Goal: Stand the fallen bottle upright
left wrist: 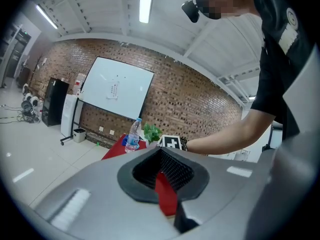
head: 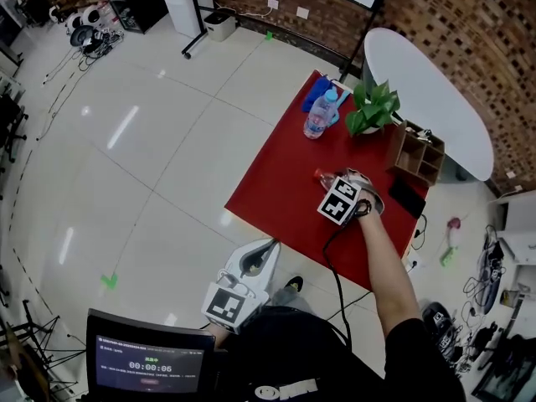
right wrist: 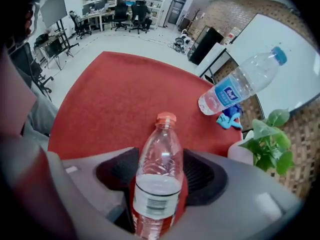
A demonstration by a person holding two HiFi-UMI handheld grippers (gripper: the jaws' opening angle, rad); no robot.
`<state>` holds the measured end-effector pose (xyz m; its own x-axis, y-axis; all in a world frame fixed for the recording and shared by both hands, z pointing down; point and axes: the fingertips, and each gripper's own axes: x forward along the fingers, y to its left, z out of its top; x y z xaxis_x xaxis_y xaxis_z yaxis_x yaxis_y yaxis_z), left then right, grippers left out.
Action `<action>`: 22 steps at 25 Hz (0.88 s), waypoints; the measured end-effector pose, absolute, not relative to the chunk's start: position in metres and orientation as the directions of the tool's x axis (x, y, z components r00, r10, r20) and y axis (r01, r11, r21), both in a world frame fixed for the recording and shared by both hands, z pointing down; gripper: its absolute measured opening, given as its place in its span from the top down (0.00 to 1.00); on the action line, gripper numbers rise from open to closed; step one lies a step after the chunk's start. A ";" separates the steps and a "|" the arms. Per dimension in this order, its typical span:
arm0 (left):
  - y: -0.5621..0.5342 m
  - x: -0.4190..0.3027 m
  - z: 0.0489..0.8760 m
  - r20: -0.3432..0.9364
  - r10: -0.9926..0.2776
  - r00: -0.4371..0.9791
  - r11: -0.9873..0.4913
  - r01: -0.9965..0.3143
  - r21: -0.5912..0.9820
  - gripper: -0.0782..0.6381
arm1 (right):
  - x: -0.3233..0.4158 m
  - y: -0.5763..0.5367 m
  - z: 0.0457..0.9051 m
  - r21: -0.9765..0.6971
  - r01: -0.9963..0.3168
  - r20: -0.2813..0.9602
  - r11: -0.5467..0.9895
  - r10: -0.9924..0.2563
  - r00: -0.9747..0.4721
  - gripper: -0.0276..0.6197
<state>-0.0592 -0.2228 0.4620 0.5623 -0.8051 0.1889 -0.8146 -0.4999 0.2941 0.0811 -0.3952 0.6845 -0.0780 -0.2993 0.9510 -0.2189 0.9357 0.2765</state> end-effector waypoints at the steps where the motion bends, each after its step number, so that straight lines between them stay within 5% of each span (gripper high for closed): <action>1: -0.225 -0.059 0.462 0.189 -0.804 0.564 -0.501 -0.813 0.298 0.88 | 0.081 -0.395 0.683 0.278 -0.218 0.950 0.935 -0.301 -0.083 0.53; 13: -0.234 -0.032 0.454 0.159 -0.764 0.625 -0.568 -0.769 0.293 0.88 | 0.084 -0.394 0.618 0.281 -0.428 0.864 0.859 -0.421 -0.277 0.54; 22: -0.222 0.002 0.438 0.132 -0.723 0.679 -0.637 -0.728 0.256 0.88 | 0.109 -0.383 0.547 0.167 -0.660 0.682 0.732 -0.569 -0.459 0.54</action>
<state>0.0018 -0.2224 0.4383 0.6786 -0.7226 0.1318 -0.7275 -0.6365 0.2559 0.1088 -0.3834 0.5467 -0.4590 -0.5694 0.6820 -0.6605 0.7321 0.1667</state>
